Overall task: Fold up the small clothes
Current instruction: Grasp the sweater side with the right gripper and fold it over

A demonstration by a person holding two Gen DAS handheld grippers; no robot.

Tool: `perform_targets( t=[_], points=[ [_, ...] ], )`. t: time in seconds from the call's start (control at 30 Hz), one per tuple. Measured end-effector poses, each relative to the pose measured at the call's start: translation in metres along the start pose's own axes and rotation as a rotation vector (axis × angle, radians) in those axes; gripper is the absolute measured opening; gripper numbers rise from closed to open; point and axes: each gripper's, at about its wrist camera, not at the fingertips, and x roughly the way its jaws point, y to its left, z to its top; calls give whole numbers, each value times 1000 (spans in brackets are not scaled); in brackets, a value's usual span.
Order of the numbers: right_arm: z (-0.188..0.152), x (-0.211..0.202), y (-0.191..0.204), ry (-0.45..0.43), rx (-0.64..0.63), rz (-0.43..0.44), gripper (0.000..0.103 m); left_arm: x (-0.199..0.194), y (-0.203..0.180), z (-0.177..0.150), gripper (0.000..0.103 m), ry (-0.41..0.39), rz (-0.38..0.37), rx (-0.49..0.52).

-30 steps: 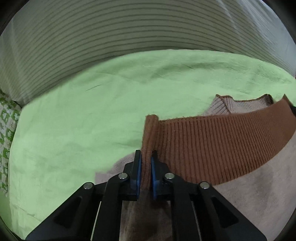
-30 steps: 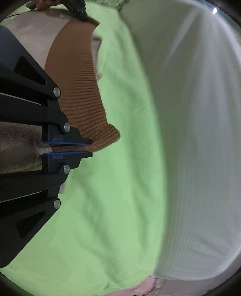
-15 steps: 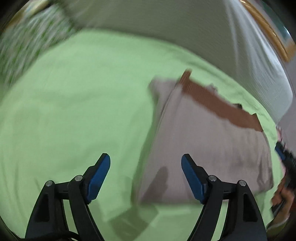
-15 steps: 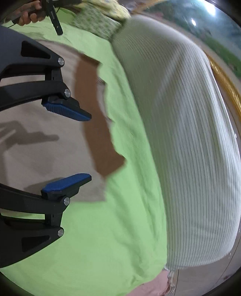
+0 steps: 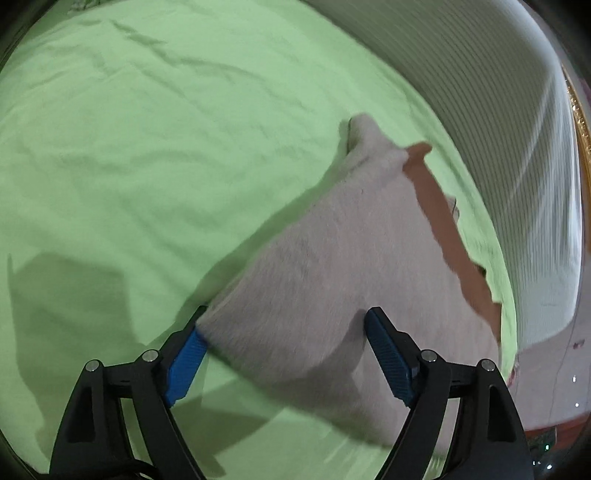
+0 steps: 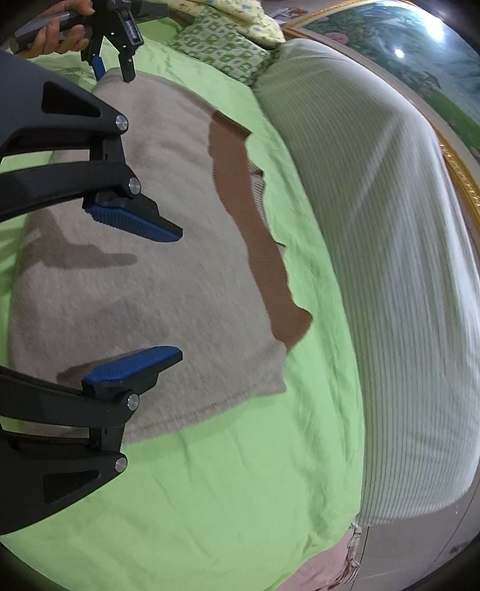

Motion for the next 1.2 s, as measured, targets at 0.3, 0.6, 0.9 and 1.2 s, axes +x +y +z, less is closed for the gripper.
perform_targets(
  t=[0.3, 0.6, 0.9, 1.2],
  points=[
    [-16, 26, -16, 74, 6, -46, 43, -22, -37, -2, 18, -83, -24, 189],
    [-17, 29, -28, 77, 79, 15, 43, -77, -189, -46, 15, -199, -252, 639],
    [-34, 6, -135, 0, 653, 419, 43, -8, -301, -186, 17, 92, -425, 1186],
    [-24, -2, -128, 5, 590, 419, 45, -27, -249, -183, 61, 117, -472, 1109]
  ],
)
